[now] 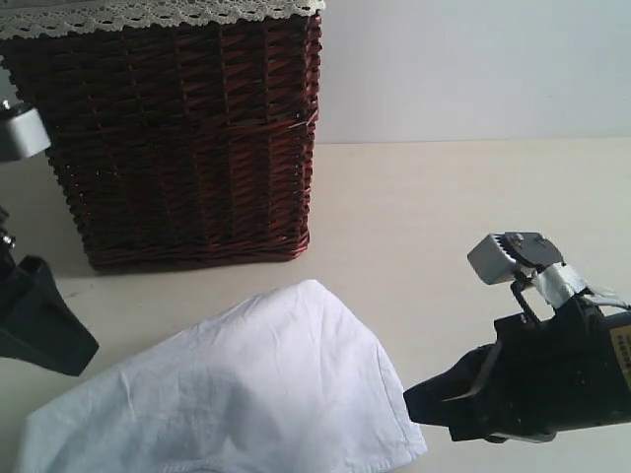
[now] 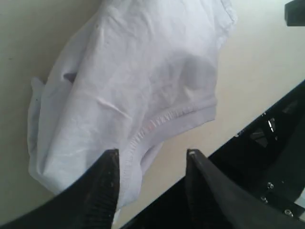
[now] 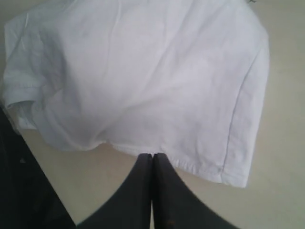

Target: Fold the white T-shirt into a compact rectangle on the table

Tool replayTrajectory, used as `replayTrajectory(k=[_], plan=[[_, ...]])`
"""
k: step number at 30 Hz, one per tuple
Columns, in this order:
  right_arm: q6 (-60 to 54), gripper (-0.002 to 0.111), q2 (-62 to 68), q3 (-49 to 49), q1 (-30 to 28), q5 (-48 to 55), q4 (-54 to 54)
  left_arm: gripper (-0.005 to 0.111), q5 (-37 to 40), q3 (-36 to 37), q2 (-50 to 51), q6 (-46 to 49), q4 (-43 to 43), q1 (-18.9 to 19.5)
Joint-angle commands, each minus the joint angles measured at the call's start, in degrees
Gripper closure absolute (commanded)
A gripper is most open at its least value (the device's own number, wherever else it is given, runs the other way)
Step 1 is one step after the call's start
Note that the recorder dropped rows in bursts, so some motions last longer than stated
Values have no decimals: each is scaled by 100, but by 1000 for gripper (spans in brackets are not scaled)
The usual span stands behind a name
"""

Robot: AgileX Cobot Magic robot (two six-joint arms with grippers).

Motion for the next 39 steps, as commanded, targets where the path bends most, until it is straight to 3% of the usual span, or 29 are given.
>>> replayTrajectory(k=[1, 6, 14, 20, 27, 39], plan=[[15, 108, 16, -33, 22, -120, 253, 63, -920, 760, -549, -50, -295, -9], [15, 108, 16, -33, 22, -76, 402, 63, -1644, 1550, -1066, 359, -911, -9], [-139, 108, 16, -33, 22, 180, 334, 63, -1693, 2065, -1367, 491, -998, -9], [-1838, 108, 16, -33, 22, -187, 3, 63, -1693, 2121, -1406, 601, -1048, -9], [-3429, 108, -53, -33, 22, 271, 3, 63, -1693, 2121, -1406, 853, -1382, -9], [-8962, 108, -1275, -33, 22, 2125, 3, 63, -1693, 2121, -1406, 872, -1456, -9]])
